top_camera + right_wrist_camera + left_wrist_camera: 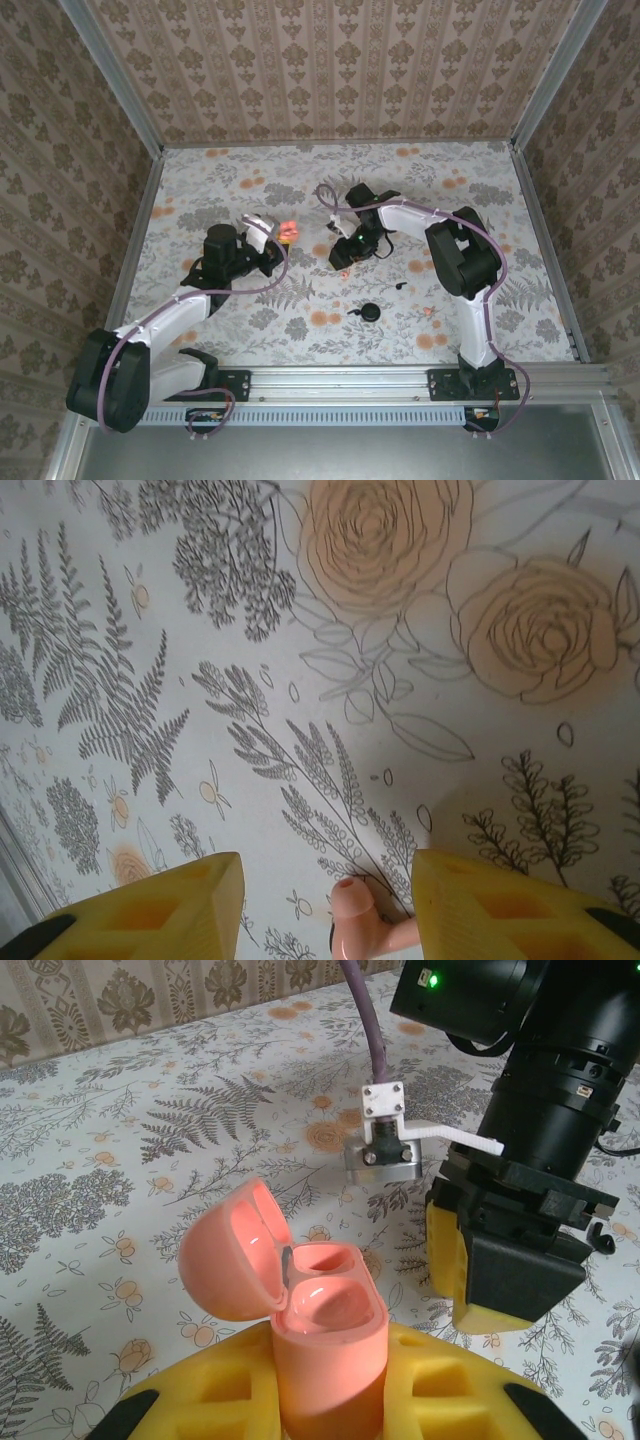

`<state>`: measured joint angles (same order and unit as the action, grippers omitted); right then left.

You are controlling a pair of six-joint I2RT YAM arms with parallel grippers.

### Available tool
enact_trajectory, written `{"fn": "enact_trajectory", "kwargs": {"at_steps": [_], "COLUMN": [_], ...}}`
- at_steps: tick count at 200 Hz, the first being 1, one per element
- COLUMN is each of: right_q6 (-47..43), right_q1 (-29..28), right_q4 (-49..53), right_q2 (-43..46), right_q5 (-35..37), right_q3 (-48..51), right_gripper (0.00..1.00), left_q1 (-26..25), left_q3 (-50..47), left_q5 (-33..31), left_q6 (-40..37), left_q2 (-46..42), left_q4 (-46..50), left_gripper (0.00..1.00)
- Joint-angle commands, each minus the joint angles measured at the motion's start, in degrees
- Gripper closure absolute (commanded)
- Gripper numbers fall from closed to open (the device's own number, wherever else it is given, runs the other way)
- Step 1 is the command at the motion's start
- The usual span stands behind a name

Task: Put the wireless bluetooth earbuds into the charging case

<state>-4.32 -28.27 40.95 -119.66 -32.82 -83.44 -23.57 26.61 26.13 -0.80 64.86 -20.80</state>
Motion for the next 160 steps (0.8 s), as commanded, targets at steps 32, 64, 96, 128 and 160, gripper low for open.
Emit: {"fn": "enact_trajectory", "kwargs": {"at_steps": [32,64,96,128,160], "right_q6": [-1.4,-1.2,-1.0,0.0,1.5], "right_q1": [-0.3,-0.4,-0.6,-1.0,-1.0], "right_q4": [4.8,5.8,7.2,7.1,6.9], "right_q2": [1.4,3.1,5.1,7.2,10.8], "right_q5": [2.0,2.0,2.7,0.4,2.1], "right_q3": [2.4,4.1,6.9,8.9,8.0], "right_gripper": [0.51,0.51,0.51,0.51,0.51], "left_q1": [0.3,0.3,0.3,0.3,0.3], "left_q3": [-0.6,-0.5,-0.8,-1.0,-1.2], "left_q5": [0.8,0.9,0.8,0.8,0.2], "left_q6": [0.5,0.7,0.7,0.8,1.2], "left_q2": [-0.8,-1.0,-1.4,-1.5,-1.8], "left_q4": [0.4,0.6,0.8,0.7,0.7], "left_gripper": [0.84,0.84,0.84,0.84,0.84]}}
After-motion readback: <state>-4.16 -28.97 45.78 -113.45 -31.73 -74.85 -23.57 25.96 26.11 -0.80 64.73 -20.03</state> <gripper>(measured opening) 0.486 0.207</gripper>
